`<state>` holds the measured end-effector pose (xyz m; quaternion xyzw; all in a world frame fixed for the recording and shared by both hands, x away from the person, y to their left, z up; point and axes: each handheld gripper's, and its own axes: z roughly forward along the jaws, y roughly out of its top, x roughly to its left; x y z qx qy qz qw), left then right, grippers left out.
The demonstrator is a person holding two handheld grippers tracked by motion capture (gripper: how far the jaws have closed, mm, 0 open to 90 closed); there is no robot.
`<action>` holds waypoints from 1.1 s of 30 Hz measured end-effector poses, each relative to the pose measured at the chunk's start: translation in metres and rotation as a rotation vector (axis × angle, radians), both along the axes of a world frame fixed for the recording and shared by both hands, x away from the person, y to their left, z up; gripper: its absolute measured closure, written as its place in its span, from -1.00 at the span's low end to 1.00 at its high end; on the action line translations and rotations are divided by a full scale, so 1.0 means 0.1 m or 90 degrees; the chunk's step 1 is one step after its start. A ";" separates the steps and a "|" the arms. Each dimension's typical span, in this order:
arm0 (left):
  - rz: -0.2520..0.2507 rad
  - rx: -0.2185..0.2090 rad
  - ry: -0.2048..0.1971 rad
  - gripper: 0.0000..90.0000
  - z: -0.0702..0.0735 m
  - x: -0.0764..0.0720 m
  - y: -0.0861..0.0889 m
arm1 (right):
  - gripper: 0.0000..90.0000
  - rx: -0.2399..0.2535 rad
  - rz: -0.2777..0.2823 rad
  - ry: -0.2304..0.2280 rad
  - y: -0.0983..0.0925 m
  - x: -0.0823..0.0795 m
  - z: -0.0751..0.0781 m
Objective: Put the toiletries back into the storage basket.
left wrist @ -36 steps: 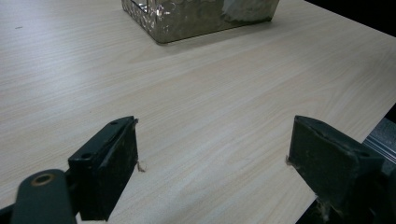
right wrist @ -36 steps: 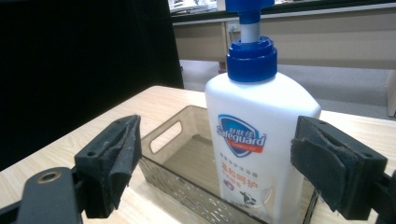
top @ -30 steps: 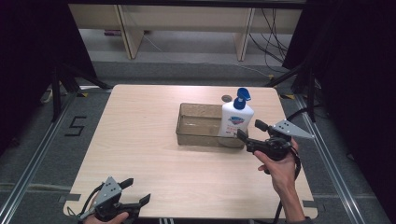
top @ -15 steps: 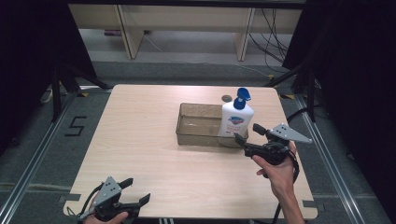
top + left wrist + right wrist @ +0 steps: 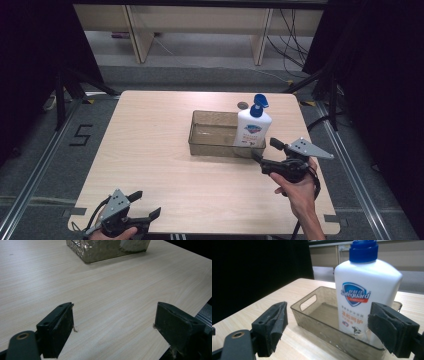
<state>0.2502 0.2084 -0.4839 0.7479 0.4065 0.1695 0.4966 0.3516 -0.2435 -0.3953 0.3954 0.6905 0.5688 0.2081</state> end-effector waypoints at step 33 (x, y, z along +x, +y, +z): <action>0.000 0.000 -0.001 -0.66 0.00 0.00 0.00 | -0.66 -0.006 0.013 0.051 0.05 -0.22 -0.37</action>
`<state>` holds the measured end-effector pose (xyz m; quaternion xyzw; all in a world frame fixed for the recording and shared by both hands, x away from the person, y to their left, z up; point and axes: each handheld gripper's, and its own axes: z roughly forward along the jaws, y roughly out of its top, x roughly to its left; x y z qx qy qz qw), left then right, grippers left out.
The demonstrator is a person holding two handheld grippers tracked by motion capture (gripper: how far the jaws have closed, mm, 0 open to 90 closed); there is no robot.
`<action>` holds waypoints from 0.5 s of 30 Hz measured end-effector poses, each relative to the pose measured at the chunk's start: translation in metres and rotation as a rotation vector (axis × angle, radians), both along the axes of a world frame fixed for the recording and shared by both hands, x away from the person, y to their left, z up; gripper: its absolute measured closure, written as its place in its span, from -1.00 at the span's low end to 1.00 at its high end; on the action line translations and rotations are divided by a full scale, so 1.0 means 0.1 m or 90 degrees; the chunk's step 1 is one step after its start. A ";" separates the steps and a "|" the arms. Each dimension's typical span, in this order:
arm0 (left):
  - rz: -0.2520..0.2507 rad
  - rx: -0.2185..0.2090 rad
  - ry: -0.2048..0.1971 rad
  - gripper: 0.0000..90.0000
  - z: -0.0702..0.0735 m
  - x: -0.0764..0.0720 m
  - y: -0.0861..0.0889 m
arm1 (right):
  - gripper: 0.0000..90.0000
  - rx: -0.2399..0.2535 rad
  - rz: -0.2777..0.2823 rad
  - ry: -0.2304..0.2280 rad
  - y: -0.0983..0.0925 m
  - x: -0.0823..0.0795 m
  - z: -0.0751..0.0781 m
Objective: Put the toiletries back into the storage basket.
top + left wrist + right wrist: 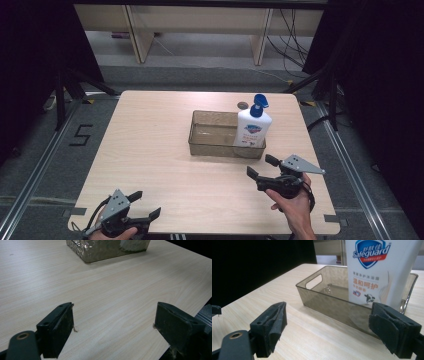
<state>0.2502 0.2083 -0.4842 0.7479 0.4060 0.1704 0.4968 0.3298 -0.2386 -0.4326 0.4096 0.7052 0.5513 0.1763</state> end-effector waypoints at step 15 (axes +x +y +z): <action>-0.003 0.019 0.005 -0.66 0.00 -0.01 0.01 | -0.66 -0.010 0.001 0.022 0.00 -0.09 -0.15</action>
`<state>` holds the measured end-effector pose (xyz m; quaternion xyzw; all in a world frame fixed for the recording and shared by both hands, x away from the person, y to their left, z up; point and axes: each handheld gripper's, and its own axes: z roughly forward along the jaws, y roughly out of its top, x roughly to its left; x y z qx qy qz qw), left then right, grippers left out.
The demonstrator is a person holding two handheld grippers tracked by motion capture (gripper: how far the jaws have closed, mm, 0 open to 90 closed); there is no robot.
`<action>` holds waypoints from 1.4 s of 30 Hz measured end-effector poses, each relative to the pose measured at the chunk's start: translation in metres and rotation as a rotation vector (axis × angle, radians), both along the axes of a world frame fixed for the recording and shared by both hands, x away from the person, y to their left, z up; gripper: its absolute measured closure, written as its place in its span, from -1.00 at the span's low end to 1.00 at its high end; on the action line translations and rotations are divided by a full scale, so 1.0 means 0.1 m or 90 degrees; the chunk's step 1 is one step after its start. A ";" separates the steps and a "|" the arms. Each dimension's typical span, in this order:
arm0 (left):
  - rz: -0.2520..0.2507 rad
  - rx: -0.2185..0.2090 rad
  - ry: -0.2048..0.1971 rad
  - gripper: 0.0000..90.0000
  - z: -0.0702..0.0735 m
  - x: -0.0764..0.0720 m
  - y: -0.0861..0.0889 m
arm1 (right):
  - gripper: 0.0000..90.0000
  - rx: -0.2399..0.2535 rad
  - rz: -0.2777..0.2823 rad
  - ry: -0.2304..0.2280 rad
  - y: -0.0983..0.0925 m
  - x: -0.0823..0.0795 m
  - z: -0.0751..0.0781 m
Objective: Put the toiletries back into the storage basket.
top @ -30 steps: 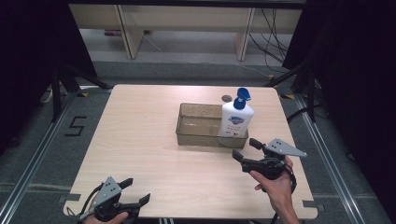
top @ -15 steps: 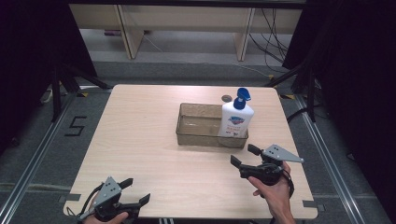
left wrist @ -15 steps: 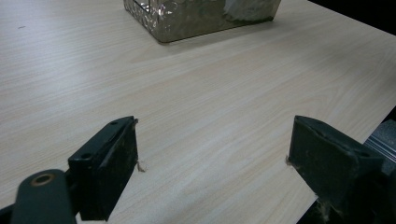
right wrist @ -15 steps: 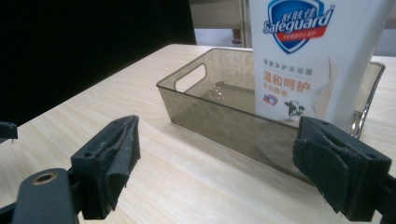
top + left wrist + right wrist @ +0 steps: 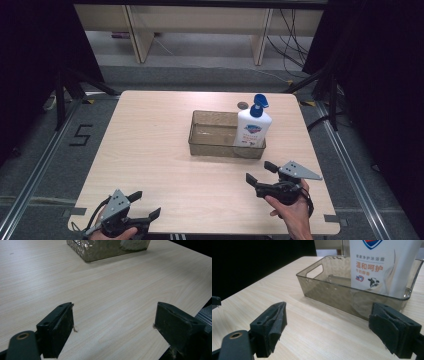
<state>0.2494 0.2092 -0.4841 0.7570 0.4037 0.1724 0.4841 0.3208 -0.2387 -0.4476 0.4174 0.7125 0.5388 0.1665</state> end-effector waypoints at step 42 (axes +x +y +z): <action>-0.003 -0.014 -0.002 -0.66 0.00 -0.01 -0.02 | -0.66 -0.014 -0.003 0.051 -0.10 -0.50 -0.29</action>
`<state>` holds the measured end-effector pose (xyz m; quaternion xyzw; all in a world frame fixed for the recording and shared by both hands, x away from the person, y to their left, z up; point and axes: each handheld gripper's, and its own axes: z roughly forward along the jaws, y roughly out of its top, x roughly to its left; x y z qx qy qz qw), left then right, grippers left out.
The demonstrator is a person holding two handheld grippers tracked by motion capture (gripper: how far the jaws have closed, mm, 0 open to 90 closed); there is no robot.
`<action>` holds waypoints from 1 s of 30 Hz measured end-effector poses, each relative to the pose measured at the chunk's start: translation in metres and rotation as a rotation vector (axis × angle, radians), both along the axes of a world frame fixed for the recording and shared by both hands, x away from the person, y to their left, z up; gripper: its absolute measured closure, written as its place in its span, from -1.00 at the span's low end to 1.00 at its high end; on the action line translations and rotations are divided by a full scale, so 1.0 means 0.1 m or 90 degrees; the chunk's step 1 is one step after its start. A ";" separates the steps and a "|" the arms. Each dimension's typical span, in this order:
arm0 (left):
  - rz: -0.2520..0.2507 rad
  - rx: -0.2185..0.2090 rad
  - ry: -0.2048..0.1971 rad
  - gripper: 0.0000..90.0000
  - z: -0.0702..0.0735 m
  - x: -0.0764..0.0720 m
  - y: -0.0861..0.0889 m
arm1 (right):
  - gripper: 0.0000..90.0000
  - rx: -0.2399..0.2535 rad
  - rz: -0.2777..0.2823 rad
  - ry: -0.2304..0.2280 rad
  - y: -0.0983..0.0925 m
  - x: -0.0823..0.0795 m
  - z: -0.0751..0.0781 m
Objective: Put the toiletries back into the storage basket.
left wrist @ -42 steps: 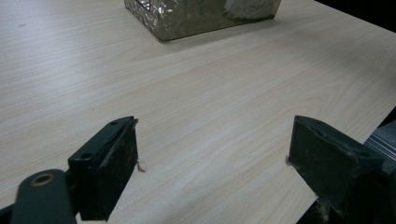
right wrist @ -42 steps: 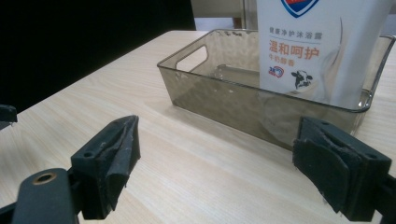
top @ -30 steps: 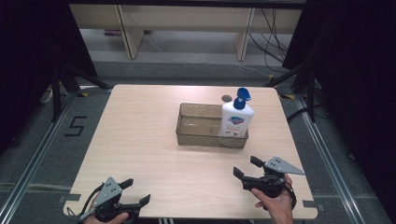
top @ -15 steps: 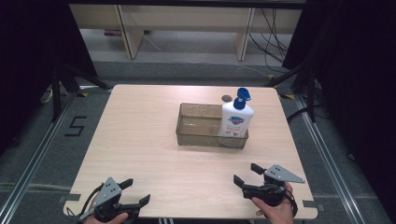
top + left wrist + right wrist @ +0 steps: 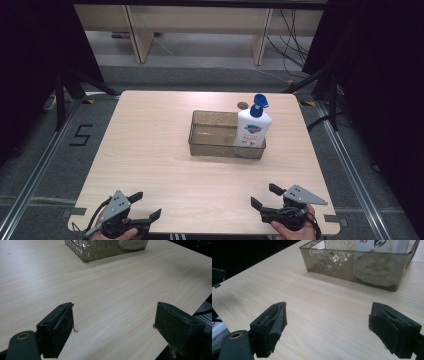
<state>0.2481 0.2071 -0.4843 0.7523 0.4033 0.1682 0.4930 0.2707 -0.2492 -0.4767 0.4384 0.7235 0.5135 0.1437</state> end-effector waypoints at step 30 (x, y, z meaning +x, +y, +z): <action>-0.011 0.015 0.005 -0.66 -0.01 0.00 -0.01 | -0.66 -0.053 0.014 0.002 0.02 -0.21 -0.08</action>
